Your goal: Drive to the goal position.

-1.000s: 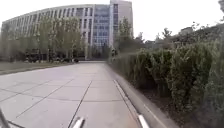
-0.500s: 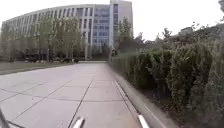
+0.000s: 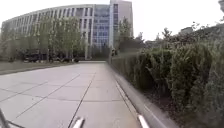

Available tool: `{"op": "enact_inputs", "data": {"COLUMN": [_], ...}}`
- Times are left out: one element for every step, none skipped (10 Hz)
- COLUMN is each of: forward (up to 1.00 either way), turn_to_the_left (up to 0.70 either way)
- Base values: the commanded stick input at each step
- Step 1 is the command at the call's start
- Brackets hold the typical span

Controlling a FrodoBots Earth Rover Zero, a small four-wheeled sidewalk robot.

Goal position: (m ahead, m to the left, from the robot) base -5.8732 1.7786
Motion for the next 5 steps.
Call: {"op": "enact_inputs", "data": {"forward": [0.04,0.04,0.04,0.04,0.03], "turn_to_the_left": [0.0,0.0,0.0,0.0,0.0]}}
